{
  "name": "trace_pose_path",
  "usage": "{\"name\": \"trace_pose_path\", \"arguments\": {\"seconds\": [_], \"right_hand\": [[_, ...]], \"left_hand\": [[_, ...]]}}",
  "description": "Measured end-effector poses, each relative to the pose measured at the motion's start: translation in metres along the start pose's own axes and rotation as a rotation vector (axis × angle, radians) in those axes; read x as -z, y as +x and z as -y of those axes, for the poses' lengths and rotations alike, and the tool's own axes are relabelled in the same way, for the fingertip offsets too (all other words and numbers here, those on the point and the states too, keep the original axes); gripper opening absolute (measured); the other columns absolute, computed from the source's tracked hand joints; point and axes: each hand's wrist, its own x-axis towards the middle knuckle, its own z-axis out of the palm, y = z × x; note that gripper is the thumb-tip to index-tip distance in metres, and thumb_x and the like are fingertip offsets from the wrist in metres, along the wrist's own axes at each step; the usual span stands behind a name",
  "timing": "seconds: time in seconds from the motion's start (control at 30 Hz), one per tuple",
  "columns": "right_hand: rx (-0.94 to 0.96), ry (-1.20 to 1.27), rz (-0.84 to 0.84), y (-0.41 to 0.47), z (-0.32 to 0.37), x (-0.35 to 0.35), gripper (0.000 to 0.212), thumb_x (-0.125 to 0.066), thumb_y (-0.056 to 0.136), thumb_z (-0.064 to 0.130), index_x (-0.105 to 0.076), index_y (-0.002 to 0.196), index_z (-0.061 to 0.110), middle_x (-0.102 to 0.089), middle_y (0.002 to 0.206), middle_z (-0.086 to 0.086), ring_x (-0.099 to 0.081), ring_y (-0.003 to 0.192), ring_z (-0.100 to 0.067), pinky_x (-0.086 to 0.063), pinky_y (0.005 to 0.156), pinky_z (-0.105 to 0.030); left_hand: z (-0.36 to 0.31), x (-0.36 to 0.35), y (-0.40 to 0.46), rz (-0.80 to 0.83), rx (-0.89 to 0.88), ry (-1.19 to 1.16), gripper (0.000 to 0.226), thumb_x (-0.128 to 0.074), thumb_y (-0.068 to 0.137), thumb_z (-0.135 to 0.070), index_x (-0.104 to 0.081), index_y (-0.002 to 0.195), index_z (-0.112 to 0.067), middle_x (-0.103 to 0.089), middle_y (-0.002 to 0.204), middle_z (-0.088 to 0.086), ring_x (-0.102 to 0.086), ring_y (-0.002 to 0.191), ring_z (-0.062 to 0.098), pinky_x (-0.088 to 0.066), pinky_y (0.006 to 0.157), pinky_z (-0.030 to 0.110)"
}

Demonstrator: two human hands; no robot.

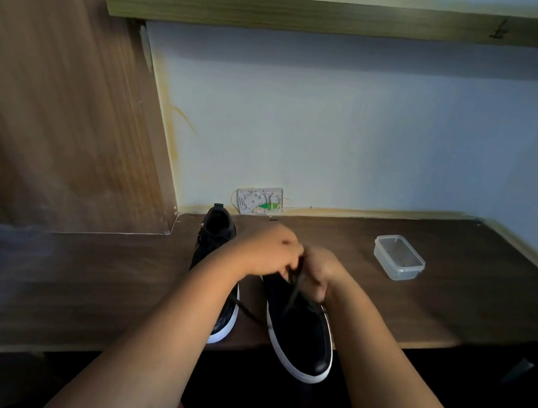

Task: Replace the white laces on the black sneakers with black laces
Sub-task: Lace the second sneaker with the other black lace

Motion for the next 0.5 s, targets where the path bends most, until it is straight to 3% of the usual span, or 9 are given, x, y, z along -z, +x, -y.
{"name": "trace_pose_path", "arguments": {"seconds": [0.1,0.17,0.23,0.33,0.43,0.5], "right_hand": [[0.201,-0.457,-0.074,-0.008,-0.005,-0.005,0.026,-0.055,0.096,0.014,-0.064,0.073,0.004,-0.056,0.063,-0.009,-0.049,0.058,-0.018,-0.041,0.054,-0.026],[0.33,-0.98,-0.1,-0.01,-0.006,-0.005,0.022,-0.061,0.09,0.022,-0.069,0.078,0.006,-0.061,0.069,-0.008,-0.053,0.063,-0.019,-0.038,0.059,-0.026],[0.428,-1.331,-0.086,-0.011,-0.008,-0.007,0.018,-0.06,0.089,0.023,-0.069,0.088,0.008,-0.065,0.081,-0.009,-0.058,0.077,-0.021,-0.036,0.064,-0.024],[0.368,-1.302,-0.008,-0.014,-0.009,-0.006,0.019,-0.054,0.093,0.026,-0.069,0.088,0.015,-0.06,0.074,0.0,-0.054,0.074,-0.016,-0.037,0.064,-0.025],[0.258,-1.016,-0.047,-0.009,-0.005,0.008,0.019,-0.057,0.093,0.022,-0.074,0.087,0.014,-0.068,0.077,-0.006,-0.056,0.068,-0.012,-0.049,0.069,-0.033],[0.241,-0.776,-0.119,-0.005,-0.002,0.017,0.018,-0.054,0.092,0.005,-0.072,0.089,0.01,-0.065,0.074,-0.009,-0.056,0.067,-0.016,-0.05,0.062,-0.028]], "left_hand": [[0.017,-0.001,0.014,-0.295,0.151,-0.034,0.04,-0.042,0.098,-0.036,-0.055,0.074,-0.007,-0.058,0.074,0.008,-0.055,0.069,0.022,-0.038,0.059,0.032],[0.03,-0.014,0.026,-0.236,0.284,-0.174,0.044,-0.046,0.096,-0.044,-0.059,0.076,-0.007,-0.06,0.076,0.011,-0.061,0.072,0.027,-0.049,0.061,0.037],[0.037,-0.028,0.035,-0.101,0.415,-0.466,0.03,-0.056,0.094,-0.033,-0.063,0.081,-0.006,-0.061,0.08,0.012,-0.06,0.069,0.025,-0.053,0.055,0.033],[0.046,-0.037,0.04,-0.019,0.525,-0.73,0.013,-0.059,0.089,-0.005,-0.061,0.077,-0.008,-0.057,0.073,0.008,-0.054,0.063,0.016,-0.048,0.052,0.026],[0.052,-0.038,0.04,0.015,0.591,-0.988,0.018,-0.053,0.096,-0.002,-0.059,0.08,-0.007,-0.055,0.07,0.007,-0.054,0.063,0.014,-0.052,0.061,0.027],[0.057,-0.037,0.039,0.0,0.642,-1.115,0.02,-0.044,0.1,-0.002,-0.054,0.083,-0.005,-0.047,0.07,0.006,-0.047,0.058,0.011,-0.049,0.056,0.021]]}}
